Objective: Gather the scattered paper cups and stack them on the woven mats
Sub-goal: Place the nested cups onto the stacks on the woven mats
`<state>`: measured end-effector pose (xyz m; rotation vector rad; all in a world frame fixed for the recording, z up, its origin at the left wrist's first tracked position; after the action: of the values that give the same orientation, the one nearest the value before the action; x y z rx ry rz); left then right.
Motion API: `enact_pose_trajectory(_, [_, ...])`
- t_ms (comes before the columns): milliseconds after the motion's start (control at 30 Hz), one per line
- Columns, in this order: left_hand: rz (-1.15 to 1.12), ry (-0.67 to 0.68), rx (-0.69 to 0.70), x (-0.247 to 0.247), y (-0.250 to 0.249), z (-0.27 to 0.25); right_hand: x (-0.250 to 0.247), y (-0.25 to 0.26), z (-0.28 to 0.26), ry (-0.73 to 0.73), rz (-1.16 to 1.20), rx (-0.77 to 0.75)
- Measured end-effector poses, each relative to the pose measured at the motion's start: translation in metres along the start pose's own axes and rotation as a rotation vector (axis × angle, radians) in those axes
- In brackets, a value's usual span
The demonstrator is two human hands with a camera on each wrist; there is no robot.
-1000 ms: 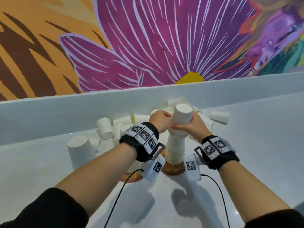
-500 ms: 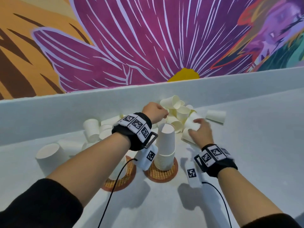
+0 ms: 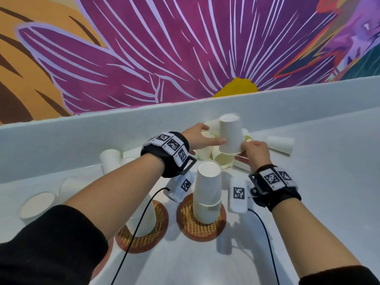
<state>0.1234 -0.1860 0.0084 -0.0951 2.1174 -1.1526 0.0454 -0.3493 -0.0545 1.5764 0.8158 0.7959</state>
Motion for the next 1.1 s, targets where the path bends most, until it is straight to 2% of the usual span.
enact_pose_trajectory(67, [-0.165,-0.039,0.105,-0.001,-0.003,0.006,0.020,0.021,0.001,0.089,-0.069,-0.073])
enact_pose_trajectory(100, [-0.226,-0.107,0.135,-0.005,-0.003,0.009,0.028,0.026,0.003,0.121,-0.105,-0.092])
enact_pose_trajectory(167, [-0.297,-0.265,0.128,-0.016,0.000,0.010,0.040,0.030,0.006,0.205,-0.164,-0.112])
enact_pose_trajectory(233, [-0.307,-0.336,0.069,-0.028,0.008,0.013,0.043,0.022,0.016,0.239,-0.224,-0.043])
enact_pose_trajectory(333, [-0.367,-0.319,-0.007,-0.041,0.022,0.015,0.036,-0.009,0.040,0.235,-0.403,0.201])
enact_pose_trajectory(400, [-0.380,-0.253,-0.042,-0.043,0.027,0.015,0.029,-0.026,0.051,0.211,-0.473,0.320])
enact_pose_trajectory(533, [-0.421,-0.152,-0.075,-0.039,0.032,0.014,0.028,-0.046,0.065,0.210,-0.397,0.411])
enact_pose_trajectory(600, [-0.447,-0.090,-0.100,-0.035,0.032,0.015,0.029,-0.053,0.072,0.182,-0.305,0.426])
enact_pose_trajectory(700, [-0.465,-0.059,-0.118,-0.032,0.034,0.016,0.020,-0.062,0.084,0.159,-0.380,0.428])
enact_pose_trajectory(833, [-0.483,-0.130,-0.128,-0.039,0.042,0.018,0.025,-0.051,0.077,0.216,-0.303,0.374])
enact_pose_trajectory(933, [-0.503,-0.184,-0.148,-0.046,0.048,0.018,0.019,-0.033,0.076,0.127,-0.341,0.302])
enact_pose_trajectory(1000, [-0.513,-0.206,-0.155,-0.049,0.050,0.015,0.019,-0.018,0.067,0.142,-0.242,0.272])
enact_pose_trajectory(1100, [-0.529,-0.222,-0.139,-0.049,0.049,0.009,0.022,0.009,0.051,0.194,0.025,0.198])
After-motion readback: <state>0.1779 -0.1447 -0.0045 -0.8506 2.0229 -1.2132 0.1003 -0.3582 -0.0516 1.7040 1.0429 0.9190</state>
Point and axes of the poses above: each hand's wrist, its own z-axis towards the middle knuckle, its own x-axis out of the palm, y = z × x, the point moved 4 cm from there along z, towards the middle knuckle, and after that the axes turned 14 degrees about y, right-handed, at the moved point
